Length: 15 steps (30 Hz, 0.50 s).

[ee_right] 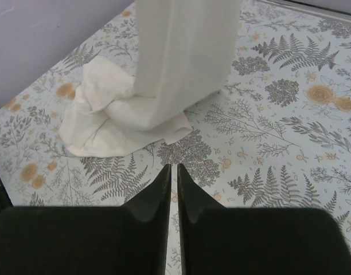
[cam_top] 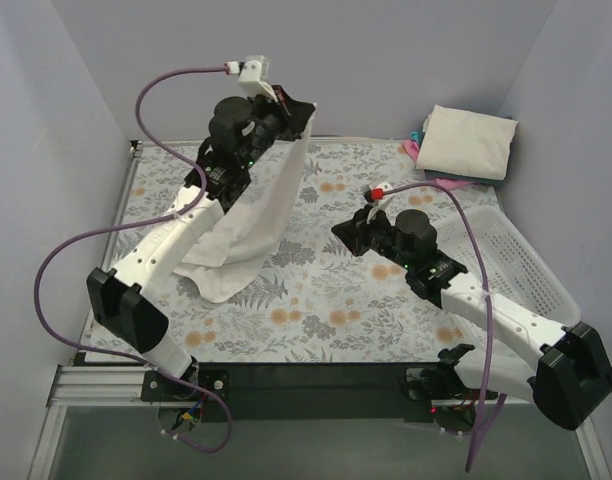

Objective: Fold and stack the t-shirts
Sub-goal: Flatten the tshirt out

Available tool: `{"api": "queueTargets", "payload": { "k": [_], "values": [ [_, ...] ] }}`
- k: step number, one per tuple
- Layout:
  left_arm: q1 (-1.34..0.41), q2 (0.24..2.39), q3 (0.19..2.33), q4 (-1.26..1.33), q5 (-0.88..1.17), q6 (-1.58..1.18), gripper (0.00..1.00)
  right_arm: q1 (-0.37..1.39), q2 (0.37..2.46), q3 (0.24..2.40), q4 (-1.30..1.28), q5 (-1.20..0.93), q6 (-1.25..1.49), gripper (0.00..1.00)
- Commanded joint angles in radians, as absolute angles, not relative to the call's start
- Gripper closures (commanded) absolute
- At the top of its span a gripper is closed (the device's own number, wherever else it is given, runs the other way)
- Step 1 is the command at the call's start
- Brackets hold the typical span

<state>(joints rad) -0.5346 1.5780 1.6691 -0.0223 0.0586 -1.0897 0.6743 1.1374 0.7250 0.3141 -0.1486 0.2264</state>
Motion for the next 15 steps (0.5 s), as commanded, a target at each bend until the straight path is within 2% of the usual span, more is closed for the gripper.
{"api": "queueTargets", "payload": {
  "k": [1,7,8,10,11,12,13,14,15],
  "values": [
    [-0.621,1.618,1.686,-0.018,0.034,-1.014,1.00,0.675,1.034,0.672,0.365,-0.068,0.247,0.95],
    [-0.673,1.747,1.577,0.028,0.058,-0.980,1.00,0.675,0.853,0.563,0.321,0.077,0.255,0.91],
    [-0.673,1.764,1.571,0.028,0.048,-0.979,0.96,0.675,0.832,0.558,0.308,0.110,0.250,0.90],
    [-0.673,1.764,1.559,0.029,0.016,-0.976,0.80,0.675,0.786,0.551,0.273,0.139,0.242,0.87],
    [-0.673,1.746,1.537,0.031,-0.050,-0.973,0.65,0.675,0.775,0.549,0.265,0.164,0.238,0.86],
    [-0.673,1.730,1.525,0.029,-0.086,-0.968,0.57,0.675,0.764,0.551,0.255,0.175,0.235,0.85],
    [-0.673,1.711,1.499,0.026,-0.139,-0.969,0.31,0.675,0.762,0.551,0.250,0.182,0.232,0.82],
    [-0.673,1.656,1.471,0.018,-0.199,-0.973,0.25,0.675,0.762,0.552,0.249,0.190,0.229,0.80],
    [-0.673,1.622,1.392,0.012,-0.363,-0.988,0.23,0.675,0.768,0.555,0.247,0.190,0.227,0.78]
  ]
}}
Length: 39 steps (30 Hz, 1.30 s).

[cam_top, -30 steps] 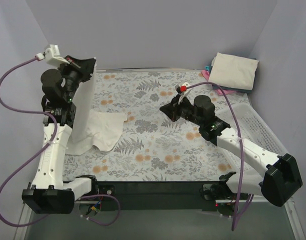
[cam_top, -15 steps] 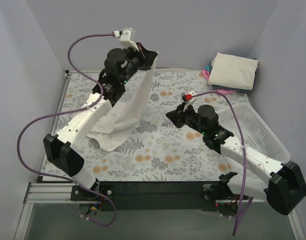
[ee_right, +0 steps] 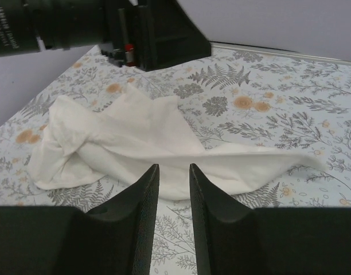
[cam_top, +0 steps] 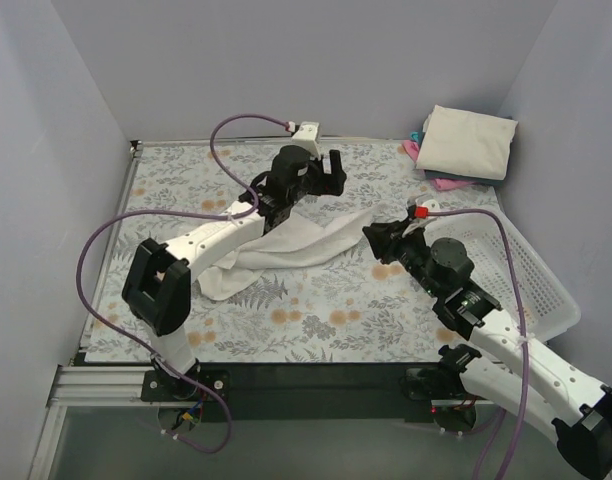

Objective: Fold and stack the t-shirts
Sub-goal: Flatten the tshirt out

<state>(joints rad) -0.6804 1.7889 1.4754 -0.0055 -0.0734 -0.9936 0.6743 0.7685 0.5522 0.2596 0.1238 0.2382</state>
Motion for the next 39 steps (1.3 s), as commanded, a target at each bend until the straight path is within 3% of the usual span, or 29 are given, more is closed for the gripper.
{"api": "queueTargets", "payload": {
  "k": [1,3,5,7,11,14,22,27,39],
  "values": [
    [-0.652,1.549,1.346,0.005,-0.436,-1.006,0.22,0.675,0.775,0.557,0.247,0.192,0.226,0.75],
    [-0.585,1.476,1.199,-0.063,-0.460,-1.127,0.21,0.673,0.805,0.571,0.248,0.195,0.218,0.72],
    [-0.390,1.392,1.087,-0.109,-0.390,-1.260,0.21,0.672,0.831,0.581,0.250,0.195,0.213,0.69],
    [-0.257,1.347,0.967,-0.164,-0.460,-1.293,0.21,0.669,0.883,0.618,0.255,0.190,0.206,0.67],
    [-0.166,1.283,0.845,-0.186,-0.505,-1.334,0.21,0.666,0.959,0.676,0.278,0.146,0.187,0.64],
    [-0.065,1.275,0.775,-0.158,-0.391,-1.370,0.21,0.653,1.008,0.709,0.287,0.098,0.186,0.63],
    [-0.008,1.224,0.670,-0.094,-0.427,-1.390,0.23,0.615,1.029,0.693,0.305,0.040,0.189,0.61],
    [0.074,1.273,0.637,-0.006,-0.253,-1.367,0.28,0.601,1.029,0.680,0.316,0.026,0.196,0.60],
    [0.150,1.325,0.563,0.135,-0.097,-1.344,0.41,0.597,1.078,0.692,0.318,0.008,0.207,0.60]
  ]
}}
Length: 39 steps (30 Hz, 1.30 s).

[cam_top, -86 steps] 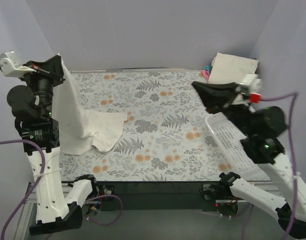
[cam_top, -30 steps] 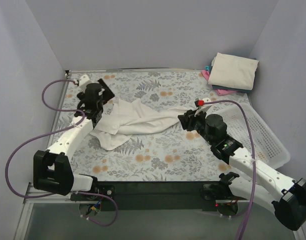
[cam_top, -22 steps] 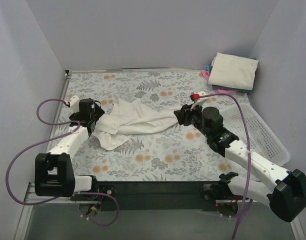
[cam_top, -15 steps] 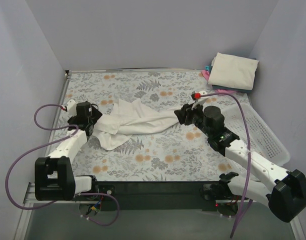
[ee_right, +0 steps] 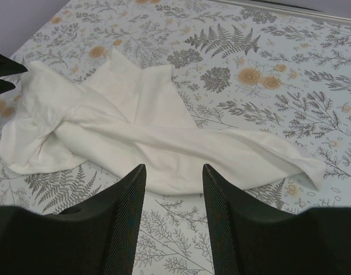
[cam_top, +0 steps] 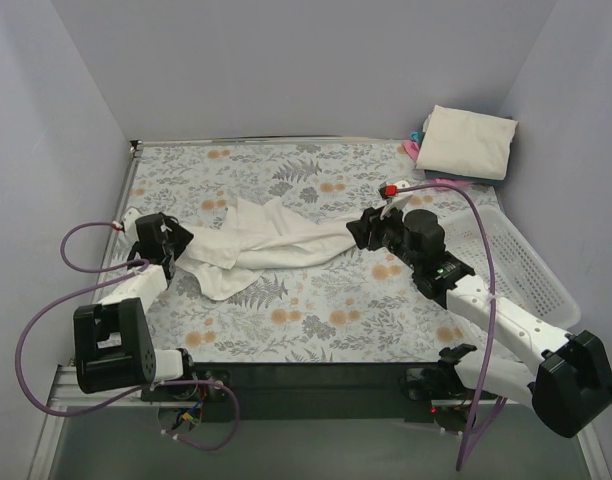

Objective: Fold and stack the t-shirts
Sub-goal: Flatten the tshirt out

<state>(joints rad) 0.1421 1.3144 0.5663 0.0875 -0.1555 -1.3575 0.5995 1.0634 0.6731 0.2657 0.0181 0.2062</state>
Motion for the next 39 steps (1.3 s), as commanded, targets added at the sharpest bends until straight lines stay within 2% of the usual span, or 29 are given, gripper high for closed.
{"api": "queueTargets", "payload": {
  "k": [1,5,7,8,17,22,25,26,28,29,32,39],
  "values": [
    [0.152,1.328,0.557,0.133,-0.091,-1.345,0.43,0.597,1.081,0.693,0.319,0.008,0.209,0.60],
    [0.153,1.336,0.552,0.138,-0.072,-1.348,0.58,0.595,1.100,0.696,0.319,0.008,0.209,0.60],
    [0.152,1.344,0.555,0.130,-0.071,-1.344,0.61,0.594,1.103,0.696,0.319,0.008,0.209,0.60],
    [0.152,1.345,0.557,0.127,-0.074,-1.342,0.67,0.594,1.103,0.696,0.319,0.008,0.209,0.60],
    [0.152,1.312,0.543,0.086,-0.109,-1.333,0.65,0.588,1.107,0.690,0.319,0.006,0.204,0.59],
    [0.153,1.367,0.560,0.072,-0.106,-1.333,0.64,0.586,1.112,0.692,0.319,-0.028,0.206,0.59],
    [0.153,1.371,0.557,0.089,-0.097,-1.336,0.70,0.584,1.111,0.690,0.319,-0.022,0.204,0.59],
    [0.152,1.368,0.557,0.090,-0.095,-1.336,0.77,0.583,1.111,0.689,0.319,-0.021,0.204,0.59],
    [0.152,1.358,0.557,0.086,-0.100,-1.332,0.84,0.581,1.109,0.689,0.319,-0.020,0.204,0.59],
    [0.153,1.353,0.557,0.084,-0.106,-1.333,0.92,0.581,1.112,0.690,0.319,-0.020,0.204,0.59],
    [0.153,1.324,0.557,0.080,-0.107,-1.333,1.00,0.578,1.117,0.690,0.319,-0.015,0.202,0.59],
    [0.152,1.220,0.574,0.052,-0.097,-1.345,1.00,0.528,1.166,0.701,0.318,-0.005,0.202,0.59]
  ]
}}
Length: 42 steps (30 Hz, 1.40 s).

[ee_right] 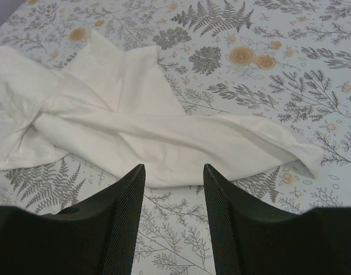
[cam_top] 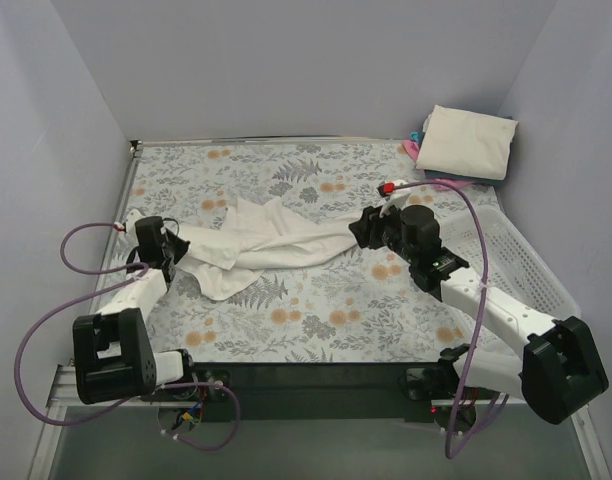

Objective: Fold and stack the t-shirts
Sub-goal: Flatten the tshirt out

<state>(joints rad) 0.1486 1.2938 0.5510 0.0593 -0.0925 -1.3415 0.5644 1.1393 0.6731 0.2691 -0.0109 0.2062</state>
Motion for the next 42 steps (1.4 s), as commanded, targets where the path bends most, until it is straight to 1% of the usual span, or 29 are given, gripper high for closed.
{"api": "queueTargets", "payload": {
  "k": [1,6,10,13,20,26,30,36,42],
  "values": [
    [0.153,1.210,0.575,0.054,-0.094,-1.350,1.00,0.513,1.178,0.706,0.318,-0.005,0.204,0.59],
    [0.152,1.177,0.584,0.055,-0.083,-1.353,1.00,0.430,1.322,0.755,0.308,-0.005,0.210,0.59],
    [0.153,1.166,0.586,0.061,-0.083,-1.350,1.00,0.387,1.474,0.866,0.281,0.043,0.204,0.59],
    [0.153,1.154,0.589,0.067,-0.084,-1.350,1.00,0.356,1.603,0.937,0.276,0.031,0.199,0.59],
    [0.153,1.177,0.606,0.069,-0.052,-1.348,1.00,0.334,1.756,1.092,0.167,0.080,0.172,0.59],
    [0.153,1.184,0.614,0.063,-0.045,-1.345,1.00,0.334,1.828,1.184,0.011,0.175,0.150,0.55],
    [0.153,1.192,0.617,0.063,-0.038,-1.344,1.00,0.334,1.830,1.209,-0.095,0.210,0.159,0.50],
    [0.152,1.206,0.620,0.072,-0.017,-1.347,1.00,0.334,1.848,1.210,-0.138,0.206,0.163,0.47],
    [0.153,1.203,0.618,0.071,-0.018,-1.347,1.00,0.333,1.891,1.230,-0.143,0.164,0.163,0.46]
  ]
}}
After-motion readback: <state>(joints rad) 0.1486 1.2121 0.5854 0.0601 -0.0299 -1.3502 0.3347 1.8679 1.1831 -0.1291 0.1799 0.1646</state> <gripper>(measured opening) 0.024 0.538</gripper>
